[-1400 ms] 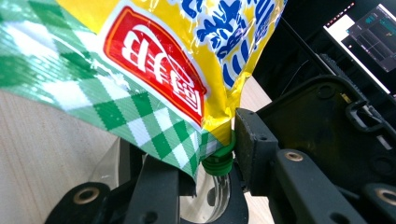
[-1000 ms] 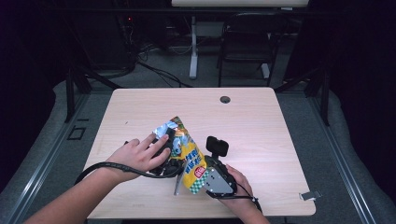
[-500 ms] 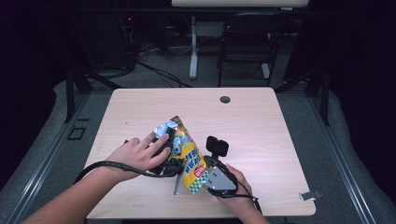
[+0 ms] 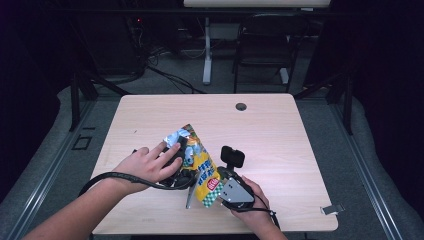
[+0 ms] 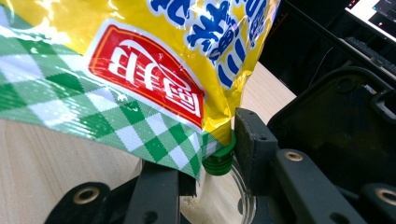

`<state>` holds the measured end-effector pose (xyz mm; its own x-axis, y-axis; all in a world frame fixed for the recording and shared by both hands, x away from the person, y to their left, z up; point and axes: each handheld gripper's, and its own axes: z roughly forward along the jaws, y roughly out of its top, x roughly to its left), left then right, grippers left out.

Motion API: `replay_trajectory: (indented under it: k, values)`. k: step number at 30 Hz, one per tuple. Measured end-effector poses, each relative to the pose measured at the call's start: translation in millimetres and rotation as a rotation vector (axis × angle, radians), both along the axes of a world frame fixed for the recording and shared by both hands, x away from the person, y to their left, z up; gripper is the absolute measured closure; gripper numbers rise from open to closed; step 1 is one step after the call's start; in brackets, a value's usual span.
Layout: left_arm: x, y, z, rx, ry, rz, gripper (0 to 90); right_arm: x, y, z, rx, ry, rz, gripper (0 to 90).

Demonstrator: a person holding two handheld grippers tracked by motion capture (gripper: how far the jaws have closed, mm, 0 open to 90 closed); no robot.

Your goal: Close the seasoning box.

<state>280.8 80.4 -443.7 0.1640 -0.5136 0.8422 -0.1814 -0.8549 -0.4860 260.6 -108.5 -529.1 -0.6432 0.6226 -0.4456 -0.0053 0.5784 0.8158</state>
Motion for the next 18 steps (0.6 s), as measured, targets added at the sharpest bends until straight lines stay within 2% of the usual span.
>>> replay_trajectory:
  k: [1,6,7,10,18]
  values:
    - [-0.3,-0.7,0.6,0.011,-0.009,-0.007,65.9,-0.2,0.2,-0.1,-0.002,0.001,0.0,70.8]
    - [0.1,0.0,-1.0,0.011,0.005,0.007,66.0,-0.1,1.4,-1.1,-0.006,0.001,-0.001,70.8]
    - [0.6,0.6,-2.4,-0.002,0.006,-0.002,66.0,0.3,1.6,-1.5,-0.007,0.005,0.0,70.8]
    - [1.0,0.1,-3.3,0.008,0.01,-0.001,66.0,0.5,2.2,-2.7,-0.009,0.009,-0.002,70.7]
    - [2.1,0.1,-4.2,-0.001,0.02,0.003,66.0,1.7,2.1,-4.0,0.002,0.019,-0.001,70.8]
